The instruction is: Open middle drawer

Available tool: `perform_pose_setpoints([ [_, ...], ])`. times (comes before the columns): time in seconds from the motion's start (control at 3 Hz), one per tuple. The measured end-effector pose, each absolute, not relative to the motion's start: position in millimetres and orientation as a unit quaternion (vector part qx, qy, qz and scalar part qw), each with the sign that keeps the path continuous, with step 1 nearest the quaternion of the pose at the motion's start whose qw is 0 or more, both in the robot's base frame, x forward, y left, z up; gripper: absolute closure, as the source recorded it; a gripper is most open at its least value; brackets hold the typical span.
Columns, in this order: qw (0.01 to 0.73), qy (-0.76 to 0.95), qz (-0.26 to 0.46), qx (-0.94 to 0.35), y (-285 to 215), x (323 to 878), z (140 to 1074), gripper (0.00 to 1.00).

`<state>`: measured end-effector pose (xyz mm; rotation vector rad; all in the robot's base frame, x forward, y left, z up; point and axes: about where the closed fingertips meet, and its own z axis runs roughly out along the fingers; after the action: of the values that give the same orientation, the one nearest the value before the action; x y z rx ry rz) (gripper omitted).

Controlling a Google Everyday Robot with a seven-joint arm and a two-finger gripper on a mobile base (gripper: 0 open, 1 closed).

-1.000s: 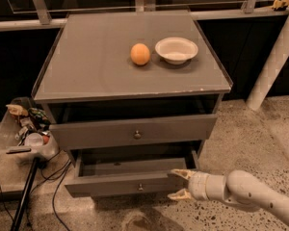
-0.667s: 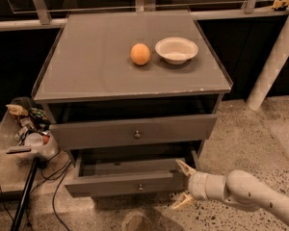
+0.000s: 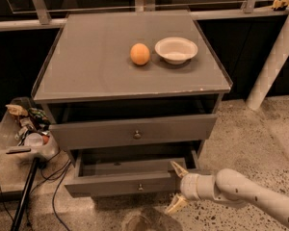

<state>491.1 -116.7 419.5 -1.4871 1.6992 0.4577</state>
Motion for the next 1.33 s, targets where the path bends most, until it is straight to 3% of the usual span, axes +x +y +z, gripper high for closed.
perform_pose_setpoints([
  [0.67, 0.403, 0.684, 0.175, -0.582, -127.0, 510.2, 410.8, 0.0],
  [1.33, 0.403, 0.684, 0.175, -0.582, -127.0, 510.2, 410.8, 0.42],
])
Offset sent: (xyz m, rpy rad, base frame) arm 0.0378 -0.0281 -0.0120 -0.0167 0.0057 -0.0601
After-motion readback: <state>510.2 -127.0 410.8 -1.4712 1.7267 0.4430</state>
